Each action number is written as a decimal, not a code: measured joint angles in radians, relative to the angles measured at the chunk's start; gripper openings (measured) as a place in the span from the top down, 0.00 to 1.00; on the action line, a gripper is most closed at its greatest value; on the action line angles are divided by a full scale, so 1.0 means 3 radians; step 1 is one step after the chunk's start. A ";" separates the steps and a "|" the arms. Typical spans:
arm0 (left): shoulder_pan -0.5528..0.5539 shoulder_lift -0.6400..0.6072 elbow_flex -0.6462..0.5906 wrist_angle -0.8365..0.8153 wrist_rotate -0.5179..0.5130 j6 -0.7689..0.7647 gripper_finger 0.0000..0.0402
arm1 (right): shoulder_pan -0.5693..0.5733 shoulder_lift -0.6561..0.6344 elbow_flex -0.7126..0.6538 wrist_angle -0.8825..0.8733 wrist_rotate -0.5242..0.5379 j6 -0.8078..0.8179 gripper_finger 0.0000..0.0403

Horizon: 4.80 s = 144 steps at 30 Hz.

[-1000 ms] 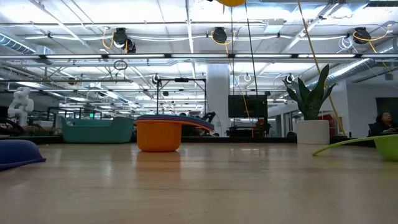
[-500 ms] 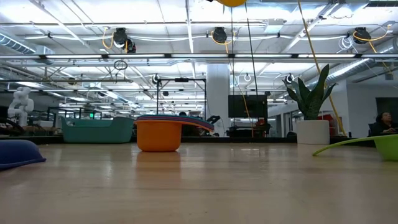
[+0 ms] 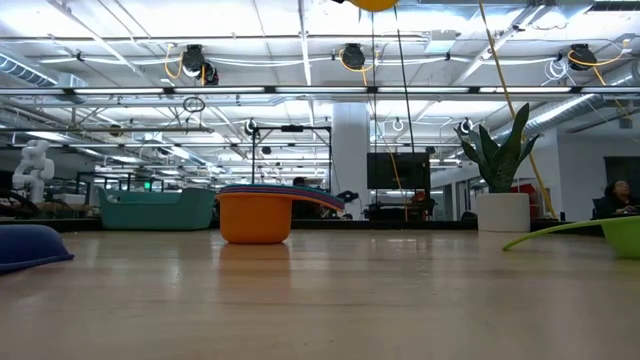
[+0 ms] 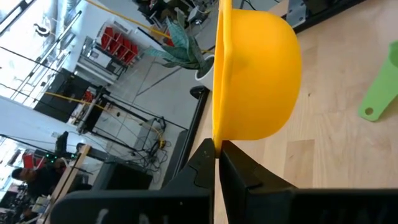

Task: Nest measuring cups in basket
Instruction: Stack the yellow measuring cup on top of the light blue measuring cup

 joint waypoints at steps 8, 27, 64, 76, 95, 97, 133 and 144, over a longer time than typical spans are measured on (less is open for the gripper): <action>0.0022 0.0000 0.0000 -0.0021 0.0041 -0.0304 0.79 | 0.0000 0.0000 0.0000 0.0000 -0.0003 0.0000 0.99; 0.0057 -0.0359 0.0003 -0.2482 0.0148 -0.2736 0.65 | -0.0523 0.0000 -0.0001 -0.0522 -0.0875 0.0603 1.00; -0.0198 -0.0768 -0.0703 -0.3052 -0.0211 -0.4192 0.71 | -0.2480 0.1925 -0.0001 0.1417 -0.3241 -0.0316 1.00; -0.0197 -0.0768 -0.0703 -0.3017 -0.0209 -0.4167 0.71 | -0.2392 0.2152 0.0000 0.1324 -0.3370 -0.0208 1.00; -0.0181 -0.0768 -0.0703 -0.3012 -0.0276 -0.4093 0.71 | -0.2385 0.2186 0.0000 0.1194 -0.3312 0.0007 0.93; -0.0181 -0.0768 -0.0703 -0.3012 -0.0276 -0.4093 0.71 | -0.2385 0.2186 0.0000 0.1185 -0.3315 0.0042 0.92; -0.0181 -0.0765 -0.0702 -0.3013 -0.0276 -0.4088 0.71 | -0.2385 0.2186 0.0000 0.0972 -0.3410 0.0666 0.62; -0.0181 -0.0765 -0.0702 -0.3014 -0.0276 -0.4083 0.71 | -0.2412 0.2186 0.0000 0.0922 -0.3670 0.1059 0.51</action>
